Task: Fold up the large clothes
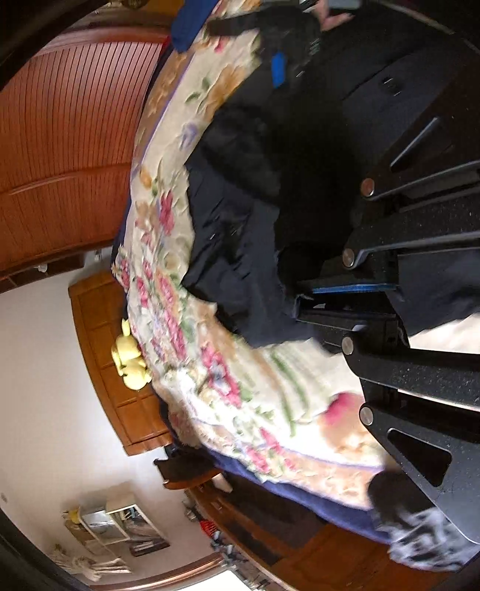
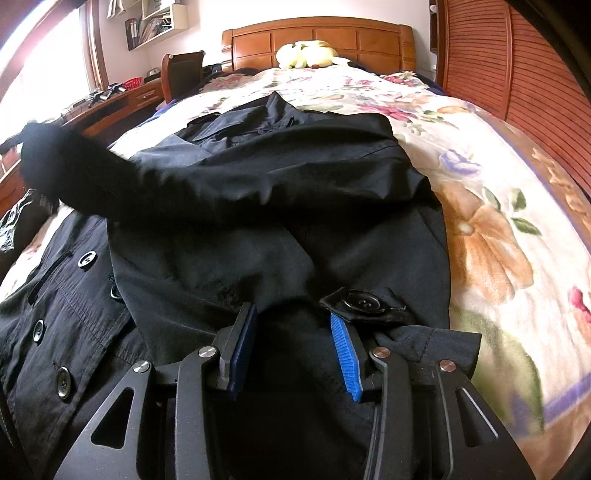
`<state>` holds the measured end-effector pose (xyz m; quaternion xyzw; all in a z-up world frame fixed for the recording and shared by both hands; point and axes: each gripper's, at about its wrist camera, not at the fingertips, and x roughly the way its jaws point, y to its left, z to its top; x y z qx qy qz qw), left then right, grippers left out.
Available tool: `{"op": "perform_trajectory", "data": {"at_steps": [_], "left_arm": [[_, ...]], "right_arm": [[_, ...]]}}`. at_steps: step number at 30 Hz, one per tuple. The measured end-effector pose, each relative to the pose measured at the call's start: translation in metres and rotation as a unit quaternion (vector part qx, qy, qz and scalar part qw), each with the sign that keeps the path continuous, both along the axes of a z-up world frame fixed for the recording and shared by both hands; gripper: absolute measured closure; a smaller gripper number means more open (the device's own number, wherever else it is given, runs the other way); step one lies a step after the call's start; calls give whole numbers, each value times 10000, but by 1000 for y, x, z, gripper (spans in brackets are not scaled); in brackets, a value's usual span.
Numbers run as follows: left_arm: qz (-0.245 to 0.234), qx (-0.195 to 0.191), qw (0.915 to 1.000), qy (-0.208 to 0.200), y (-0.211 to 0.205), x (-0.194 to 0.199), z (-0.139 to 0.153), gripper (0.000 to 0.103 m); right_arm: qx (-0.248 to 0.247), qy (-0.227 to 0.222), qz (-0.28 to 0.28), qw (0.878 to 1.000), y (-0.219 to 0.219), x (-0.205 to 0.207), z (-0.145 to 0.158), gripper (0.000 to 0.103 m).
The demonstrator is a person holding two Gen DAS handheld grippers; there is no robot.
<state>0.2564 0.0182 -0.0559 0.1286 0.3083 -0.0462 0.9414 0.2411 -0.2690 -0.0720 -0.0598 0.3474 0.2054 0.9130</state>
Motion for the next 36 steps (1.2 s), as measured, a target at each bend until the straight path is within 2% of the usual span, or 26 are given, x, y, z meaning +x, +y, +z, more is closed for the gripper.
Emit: {"op": "perform_trajectory", "data": {"at_steps": [10, 22, 29, 34, 36], "left_arm": [[-14, -728, 9967, 364, -8, -76, -42, 96], [-44, -1242, 9900, 663, -19, -117, -72, 96], [94, -1480, 9866, 677, -13, -133, -70, 96], [197, -1474, 9871, 596, -1, -144, -64, 95], [260, -1428, 9873, 648, 5, -146, -65, 89]], "right_arm": [[12, 15, 2, 10000, -1, 0, -1, 60], [59, 38, -3, 10000, 0, 1, 0, 60], [81, 45, 3, 10000, -2, 0, 0, 60], [46, 43, -6, 10000, 0, 1, 0, 60], [32, 34, -11, 10000, 1, 0, 0, 60]]}}
